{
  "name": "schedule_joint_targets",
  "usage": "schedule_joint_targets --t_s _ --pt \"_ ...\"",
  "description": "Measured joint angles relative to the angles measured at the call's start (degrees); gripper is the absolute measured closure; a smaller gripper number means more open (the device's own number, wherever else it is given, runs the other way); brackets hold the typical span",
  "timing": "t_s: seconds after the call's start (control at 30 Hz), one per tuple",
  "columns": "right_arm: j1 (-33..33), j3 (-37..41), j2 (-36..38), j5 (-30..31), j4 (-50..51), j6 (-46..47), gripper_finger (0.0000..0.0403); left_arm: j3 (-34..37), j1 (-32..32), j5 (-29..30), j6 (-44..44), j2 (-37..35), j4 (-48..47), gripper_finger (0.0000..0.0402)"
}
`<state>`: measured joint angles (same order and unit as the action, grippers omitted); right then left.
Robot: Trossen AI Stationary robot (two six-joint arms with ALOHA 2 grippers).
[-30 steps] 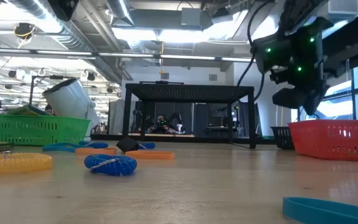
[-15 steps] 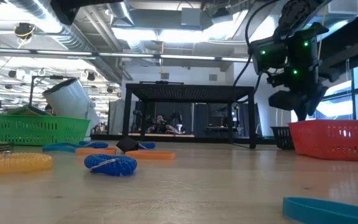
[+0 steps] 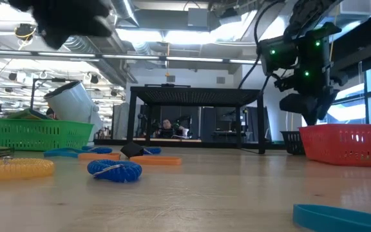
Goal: Pick & Place Office Desk Supplies
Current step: Put the orange rubber band into the black bin
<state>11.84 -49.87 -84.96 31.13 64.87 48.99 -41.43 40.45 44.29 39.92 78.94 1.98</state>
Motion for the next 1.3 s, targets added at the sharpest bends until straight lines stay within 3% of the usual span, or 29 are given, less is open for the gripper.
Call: schedule_joint_targets --t_s 0.2,0.37,0.6,0.77,1.3 --pt "-5.83 -1.54 2.95 0.45 -2.51 0.33 0.0197 0.00 0.00 -15.17 10.68 0.01 -10.39 0.0249" --pt "-13.04 -6.34 6.73 1.83 -4.93 3.06 0.0204 0.02 0.67 -25.03 12.33 1.30 -17.38 0.0249" --pt "-22.77 -8.76 8.55 4.35 -19.83 -2.97 0.0209 0.07 3.98 -29.29 8.66 7.77 -20.61 0.0249" --pt "-26.71 -8.76 8.31 4.02 -31.46 -11.09 0.0209 -0.04 5.46 -28.63 5.48 12.47 -21.70 0.0249" --pt "-30.61 -8.76 8.19 7.47 -55.55 -28.69 0.0209 -0.37 7.08 -28.58 5.87 14.45 -26.43 0.0269"
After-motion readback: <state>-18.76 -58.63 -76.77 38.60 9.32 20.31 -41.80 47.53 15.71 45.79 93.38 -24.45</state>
